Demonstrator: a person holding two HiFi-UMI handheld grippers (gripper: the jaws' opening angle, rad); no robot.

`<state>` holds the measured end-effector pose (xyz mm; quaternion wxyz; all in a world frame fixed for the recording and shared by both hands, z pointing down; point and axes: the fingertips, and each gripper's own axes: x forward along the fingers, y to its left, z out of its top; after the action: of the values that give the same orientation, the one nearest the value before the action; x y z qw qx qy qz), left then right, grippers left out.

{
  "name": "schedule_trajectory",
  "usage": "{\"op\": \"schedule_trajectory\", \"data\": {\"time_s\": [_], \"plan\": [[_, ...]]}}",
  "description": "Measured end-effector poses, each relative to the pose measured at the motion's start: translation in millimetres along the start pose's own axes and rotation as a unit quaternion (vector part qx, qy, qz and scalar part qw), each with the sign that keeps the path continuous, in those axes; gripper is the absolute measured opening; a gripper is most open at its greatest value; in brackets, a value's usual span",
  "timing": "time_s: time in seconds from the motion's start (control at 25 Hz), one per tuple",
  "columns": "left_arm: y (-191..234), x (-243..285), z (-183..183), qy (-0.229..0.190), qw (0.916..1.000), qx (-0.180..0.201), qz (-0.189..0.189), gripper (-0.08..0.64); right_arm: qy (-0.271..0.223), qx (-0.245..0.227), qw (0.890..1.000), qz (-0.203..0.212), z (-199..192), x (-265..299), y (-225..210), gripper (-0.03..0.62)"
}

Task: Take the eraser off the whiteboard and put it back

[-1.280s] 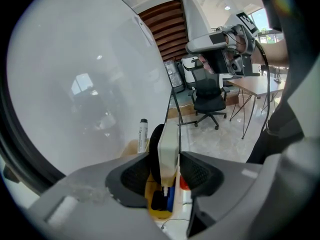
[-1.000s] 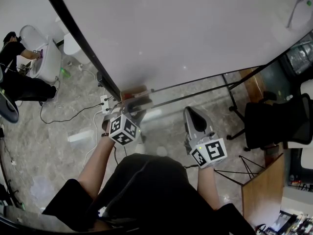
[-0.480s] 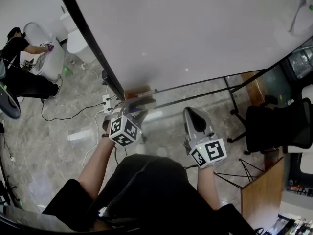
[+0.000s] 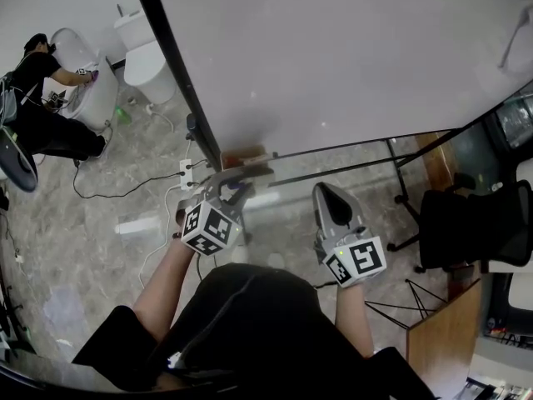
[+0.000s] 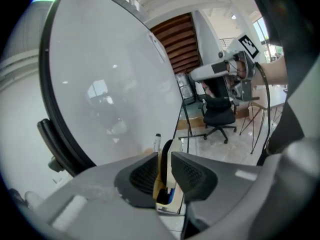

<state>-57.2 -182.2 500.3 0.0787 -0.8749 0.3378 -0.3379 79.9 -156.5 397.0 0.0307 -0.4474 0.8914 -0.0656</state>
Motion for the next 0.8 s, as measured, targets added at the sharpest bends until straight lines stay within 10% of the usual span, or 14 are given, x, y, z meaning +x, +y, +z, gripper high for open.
{"op": "schedule_trajectory", "data": {"time_s": [0.8], "plan": [[21.1, -59.8, 30.5, -0.106, 0.9879, -0.091, 0.067, 0.006, 0.004, -0.019, 0.999, 0.034, 4.2, 5.7, 20.2, 0.009]]}}
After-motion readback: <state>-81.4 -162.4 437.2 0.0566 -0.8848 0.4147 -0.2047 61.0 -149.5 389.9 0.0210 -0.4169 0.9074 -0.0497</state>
